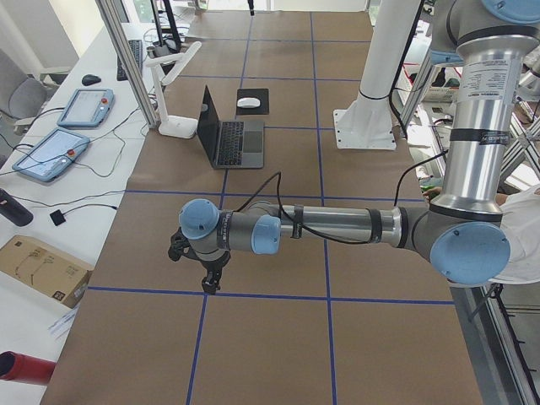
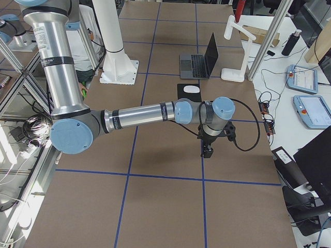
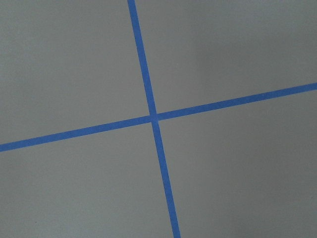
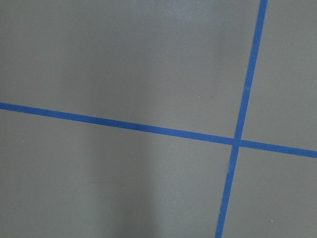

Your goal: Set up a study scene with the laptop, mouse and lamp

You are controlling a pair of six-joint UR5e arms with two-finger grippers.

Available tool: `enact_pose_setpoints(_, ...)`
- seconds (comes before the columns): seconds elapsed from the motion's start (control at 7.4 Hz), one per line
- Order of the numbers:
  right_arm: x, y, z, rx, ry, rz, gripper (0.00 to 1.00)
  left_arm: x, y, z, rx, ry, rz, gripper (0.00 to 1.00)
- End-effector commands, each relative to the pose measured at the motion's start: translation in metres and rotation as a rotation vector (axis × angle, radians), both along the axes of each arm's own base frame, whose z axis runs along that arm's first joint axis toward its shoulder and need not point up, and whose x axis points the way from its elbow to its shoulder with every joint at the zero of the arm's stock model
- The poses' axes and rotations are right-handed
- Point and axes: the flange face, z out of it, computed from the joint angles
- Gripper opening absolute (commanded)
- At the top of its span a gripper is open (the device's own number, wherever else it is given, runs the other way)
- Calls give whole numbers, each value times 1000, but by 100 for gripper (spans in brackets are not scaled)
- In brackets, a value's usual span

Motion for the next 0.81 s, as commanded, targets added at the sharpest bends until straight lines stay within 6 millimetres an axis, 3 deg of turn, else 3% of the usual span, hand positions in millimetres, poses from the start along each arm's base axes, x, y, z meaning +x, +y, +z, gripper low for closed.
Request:
enact_pose_setpoints(0.0,0,0,0,0,0,0,99,0,3,-8,17,0,-1,100)
enact_pose_setpoints(0.68,-1,-1,0,0,1,-2,99,-1,3,-15,31,0,-1,100)
